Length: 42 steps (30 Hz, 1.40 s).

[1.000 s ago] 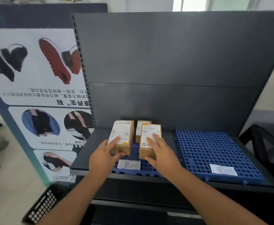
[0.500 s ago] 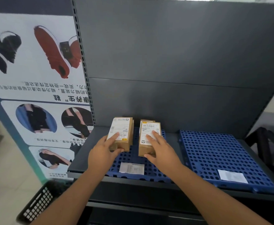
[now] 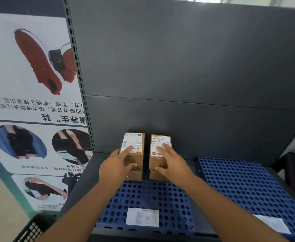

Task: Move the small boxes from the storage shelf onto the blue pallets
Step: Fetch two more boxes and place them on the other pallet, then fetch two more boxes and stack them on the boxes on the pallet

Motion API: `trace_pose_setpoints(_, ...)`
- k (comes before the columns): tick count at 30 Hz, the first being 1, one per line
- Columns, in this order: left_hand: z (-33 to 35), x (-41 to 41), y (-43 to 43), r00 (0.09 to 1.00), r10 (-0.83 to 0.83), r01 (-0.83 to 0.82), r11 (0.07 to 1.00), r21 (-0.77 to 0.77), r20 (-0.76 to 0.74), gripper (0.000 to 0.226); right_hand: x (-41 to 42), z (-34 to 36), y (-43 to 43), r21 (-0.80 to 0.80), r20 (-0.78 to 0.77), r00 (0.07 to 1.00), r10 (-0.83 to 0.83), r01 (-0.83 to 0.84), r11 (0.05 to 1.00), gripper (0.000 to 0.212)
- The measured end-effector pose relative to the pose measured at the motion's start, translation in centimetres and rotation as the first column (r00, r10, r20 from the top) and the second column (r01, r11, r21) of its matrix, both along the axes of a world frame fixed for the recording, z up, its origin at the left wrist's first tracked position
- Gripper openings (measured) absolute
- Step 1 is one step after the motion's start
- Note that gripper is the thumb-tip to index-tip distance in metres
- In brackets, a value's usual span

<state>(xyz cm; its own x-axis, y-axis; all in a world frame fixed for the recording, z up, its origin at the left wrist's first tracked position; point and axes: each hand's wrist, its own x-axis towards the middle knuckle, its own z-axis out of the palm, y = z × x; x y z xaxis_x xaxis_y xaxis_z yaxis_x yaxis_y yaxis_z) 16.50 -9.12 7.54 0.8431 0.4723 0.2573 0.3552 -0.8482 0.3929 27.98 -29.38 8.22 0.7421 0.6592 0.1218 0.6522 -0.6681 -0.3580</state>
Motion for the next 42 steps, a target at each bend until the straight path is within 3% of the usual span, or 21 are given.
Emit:
trace_pose_setpoints(7, -1.8, -0.1, 0.6, 0.999, -0.032, 0.032, 0.999, -0.017, 0.030, 0.070, 0.7, -0.8, 0.0, 0.035, 0.013, 1.000, 0.020, -0.021, 0.999, 0.077)
trace_pose_setpoints(14, -0.3, 0.0, 0.3, 0.997, -0.002, -0.001, 0.999, 0.049, 0.076, 0.093, -0.2, 0.8, -1.7, 0.050, 0.028, 1.000, -0.008, 0.007, 0.999, 0.083)
trace_pose_setpoints(17, 0.9, 0.9, -1.2, 0.985, -0.090, 0.065, 0.984, 0.164, 0.149, 0.094, -0.6, 1.9, -4.0, 0.102, 0.023, 0.998, -0.050, 0.048, 0.994, 0.077)
trace_pose_setpoints(21, 2.4, 2.5, -6.1, 0.959, -0.232, 0.200, 0.960, 0.196, 0.160, 0.096, -1.8, 3.0, -8.8, 0.126, 0.049, 0.987, -0.155, 0.148, 0.981, 0.065)
trace_pose_setpoints(28, 4.0, 5.3, -18.2, 0.823, -0.544, 0.502, 0.832, 0.237, 0.166, 0.097, -4.9, 5.2, -21.5, 0.105, 0.158, 0.917, -0.367, 0.354, 0.929, 0.062)
trace_pose_setpoints(34, 5.3, 6.0, -30.9, 0.678, -0.718, 0.692, 0.695, 0.195, 0.157, 0.088, -9.1, 6.4, -33.6, 0.116, 0.180, 0.833, -0.523, 0.510, 0.852, 0.074)
trace_pose_setpoints(42, 5.5, 4.9, -47.4, 0.445, -0.883, 0.865, 0.468, 0.183, 0.152, 0.095, -16.8, 6.9, -49.3, 0.187, 0.199, 0.629, -0.752, 0.729, 0.659, 0.077)
